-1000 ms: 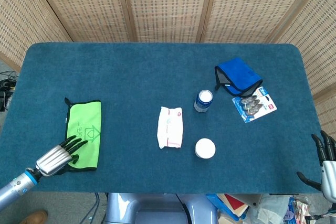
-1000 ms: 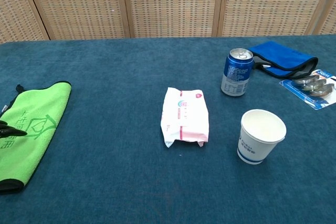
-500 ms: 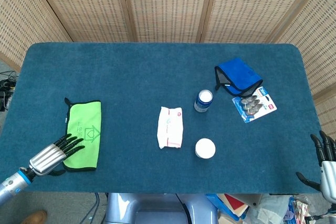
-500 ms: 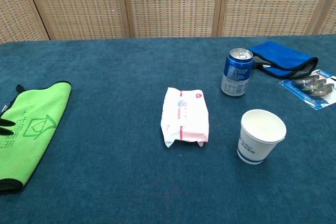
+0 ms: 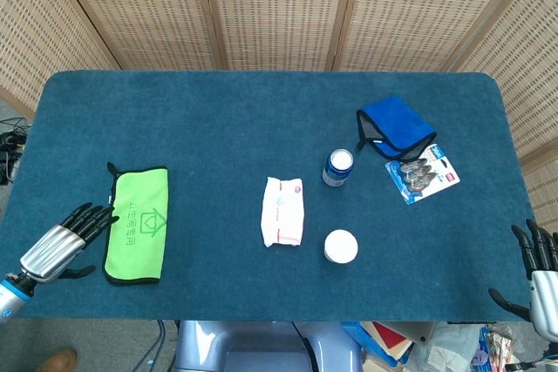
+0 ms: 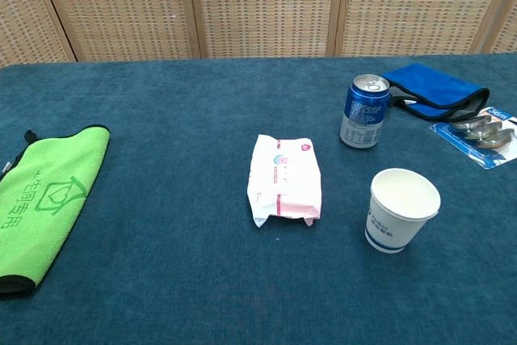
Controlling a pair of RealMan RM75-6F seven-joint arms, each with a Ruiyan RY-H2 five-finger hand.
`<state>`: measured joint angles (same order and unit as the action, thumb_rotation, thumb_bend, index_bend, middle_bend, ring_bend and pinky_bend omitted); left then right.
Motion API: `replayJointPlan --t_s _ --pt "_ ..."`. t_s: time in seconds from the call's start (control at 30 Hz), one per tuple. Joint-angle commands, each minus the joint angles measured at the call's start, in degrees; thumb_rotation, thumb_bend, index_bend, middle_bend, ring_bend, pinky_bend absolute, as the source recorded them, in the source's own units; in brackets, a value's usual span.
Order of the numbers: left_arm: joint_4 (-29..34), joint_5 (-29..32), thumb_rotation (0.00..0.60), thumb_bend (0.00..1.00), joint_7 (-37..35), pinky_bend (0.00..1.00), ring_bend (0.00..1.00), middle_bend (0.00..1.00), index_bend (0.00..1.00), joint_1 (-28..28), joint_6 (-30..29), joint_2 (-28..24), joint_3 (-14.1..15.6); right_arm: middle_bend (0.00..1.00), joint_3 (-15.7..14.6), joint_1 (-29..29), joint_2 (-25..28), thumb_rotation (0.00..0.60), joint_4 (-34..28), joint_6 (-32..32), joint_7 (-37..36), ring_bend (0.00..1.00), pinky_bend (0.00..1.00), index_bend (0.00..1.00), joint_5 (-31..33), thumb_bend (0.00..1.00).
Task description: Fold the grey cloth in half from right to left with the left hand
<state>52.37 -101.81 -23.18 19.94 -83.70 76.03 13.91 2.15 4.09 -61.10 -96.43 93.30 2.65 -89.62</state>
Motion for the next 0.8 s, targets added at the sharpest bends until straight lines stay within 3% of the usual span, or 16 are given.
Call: replayJointPlan --t_s 0.03,0.33,0.6,0.8 --pt "4.5 3.4 0.6 0.21 1.1 0.0 0.0 0.0 0.0 -1.1 0.6 -0.1 -2.5 0.0 -0.4 0.0 0.1 0.6 -0.1 0.1 -0.3 0.0 0.0 0.02 -0.8 0.0" --pt "22.8 15.9 0.6 0.21 12.9 0.0 0.0 0.0 0.0 -8.1 -4.7 -4.4 -10.6 0.0 -1.2 -0.2 0.2 0.6 0.2 -0.2 -1.0 0.0 0.0 0.02 -2.3 0.0" --pt "39.1 19.0 0.6 0.21 19.0 0.0 0.0 0.0 0.0 -12.6 -8.9 -11.7 -11.9 0.0 -0.9 -0.1 0.0 0.6 0.8 0.0 -1.7 0.0 0.0 0.02 -1.9 0.0" --pt "41.4 16.0 0.6 0.21 21.6 0.0 0.0 0.0 0.0 -13.7 -9.2 -13.4 -10.9 0.0 -0.4 -0.2 0.1 0.6 1.1 -0.1 -2.5 0.0 0.0 0.02 -0.9 0.0"
